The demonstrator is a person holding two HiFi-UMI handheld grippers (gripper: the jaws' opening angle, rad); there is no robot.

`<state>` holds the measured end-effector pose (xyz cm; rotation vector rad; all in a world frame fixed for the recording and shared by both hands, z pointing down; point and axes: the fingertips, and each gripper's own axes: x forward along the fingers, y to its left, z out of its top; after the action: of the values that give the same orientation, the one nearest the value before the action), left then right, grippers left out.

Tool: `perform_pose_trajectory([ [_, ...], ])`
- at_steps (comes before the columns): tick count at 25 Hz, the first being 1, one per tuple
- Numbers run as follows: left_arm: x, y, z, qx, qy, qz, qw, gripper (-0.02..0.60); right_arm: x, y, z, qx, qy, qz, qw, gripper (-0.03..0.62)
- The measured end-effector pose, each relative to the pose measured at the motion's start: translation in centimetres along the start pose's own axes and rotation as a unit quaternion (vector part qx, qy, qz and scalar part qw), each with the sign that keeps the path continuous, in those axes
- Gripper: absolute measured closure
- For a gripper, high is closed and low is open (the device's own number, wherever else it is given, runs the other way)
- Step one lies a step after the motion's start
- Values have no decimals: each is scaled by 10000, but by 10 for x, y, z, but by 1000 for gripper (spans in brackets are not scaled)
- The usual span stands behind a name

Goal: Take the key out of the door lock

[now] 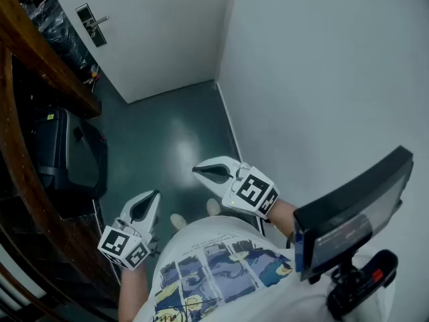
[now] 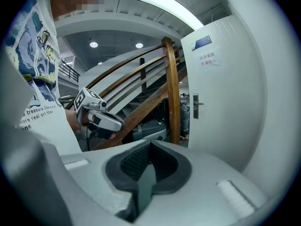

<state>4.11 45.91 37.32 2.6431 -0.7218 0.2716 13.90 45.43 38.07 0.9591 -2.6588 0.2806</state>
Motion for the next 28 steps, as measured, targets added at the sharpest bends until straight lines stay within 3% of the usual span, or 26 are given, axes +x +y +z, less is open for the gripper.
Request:
perform_pose_trajectory([
  [18,24,-5,2,15,24,110,9999,575,-16,-20,-14,-58,21,-99,9999,589],
  [28,45,9,14,-39,-135,471,9988,575,-5,-48,-14,-93,-188,3,9998,577],
])
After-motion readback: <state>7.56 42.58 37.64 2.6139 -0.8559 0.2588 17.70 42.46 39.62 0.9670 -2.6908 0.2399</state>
